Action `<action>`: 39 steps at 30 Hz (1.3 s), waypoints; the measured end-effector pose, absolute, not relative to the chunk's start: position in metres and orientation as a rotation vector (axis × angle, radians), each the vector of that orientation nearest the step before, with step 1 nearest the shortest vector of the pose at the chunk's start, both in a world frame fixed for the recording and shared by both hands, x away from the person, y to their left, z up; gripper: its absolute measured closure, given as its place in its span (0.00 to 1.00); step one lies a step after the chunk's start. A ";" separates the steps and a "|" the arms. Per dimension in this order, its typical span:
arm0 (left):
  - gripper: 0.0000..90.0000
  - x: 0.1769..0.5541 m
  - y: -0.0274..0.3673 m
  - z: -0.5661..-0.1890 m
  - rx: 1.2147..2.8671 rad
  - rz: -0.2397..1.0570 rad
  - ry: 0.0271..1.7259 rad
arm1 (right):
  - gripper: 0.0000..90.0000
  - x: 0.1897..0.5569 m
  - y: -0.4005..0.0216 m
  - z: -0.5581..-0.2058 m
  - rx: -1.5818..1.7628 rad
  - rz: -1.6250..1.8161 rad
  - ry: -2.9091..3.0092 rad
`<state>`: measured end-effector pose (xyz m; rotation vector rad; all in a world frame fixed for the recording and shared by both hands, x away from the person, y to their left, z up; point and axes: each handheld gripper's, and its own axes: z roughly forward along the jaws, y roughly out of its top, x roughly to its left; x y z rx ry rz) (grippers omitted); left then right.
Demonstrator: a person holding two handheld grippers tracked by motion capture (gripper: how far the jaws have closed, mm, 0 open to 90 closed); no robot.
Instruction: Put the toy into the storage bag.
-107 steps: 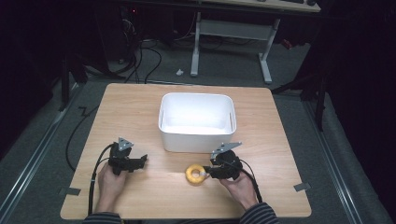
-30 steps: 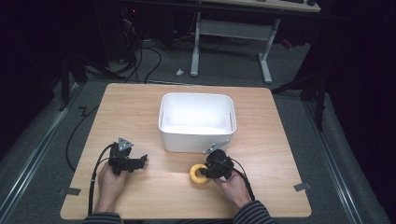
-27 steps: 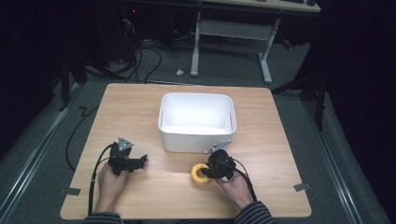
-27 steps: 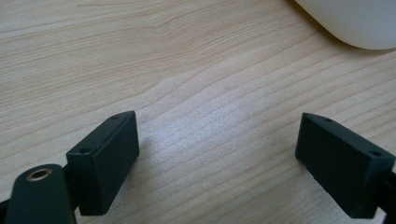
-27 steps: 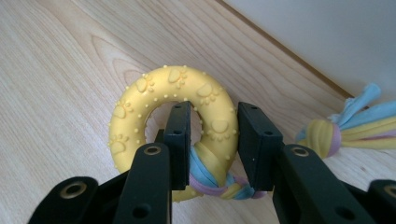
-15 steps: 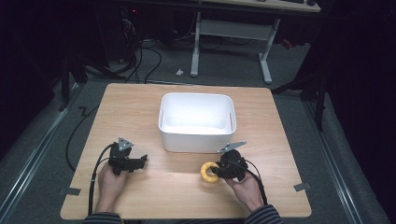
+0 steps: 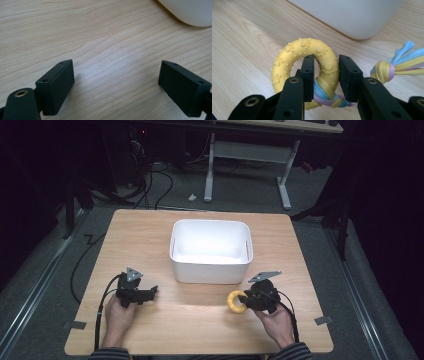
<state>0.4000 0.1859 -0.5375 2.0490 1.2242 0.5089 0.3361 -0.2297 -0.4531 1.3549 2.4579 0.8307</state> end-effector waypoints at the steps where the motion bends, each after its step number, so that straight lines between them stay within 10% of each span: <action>1: 0.15 0.400 0.186 -0.538 2.049 0.509 1.224 | 0.75 0.336 -0.235 -0.451 1.365 0.832 2.441; 39: 0.15 0.400 0.186 -0.538 2.050 0.509 1.224 | 0.76 0.351 -0.296 -0.412 1.495 0.806 2.276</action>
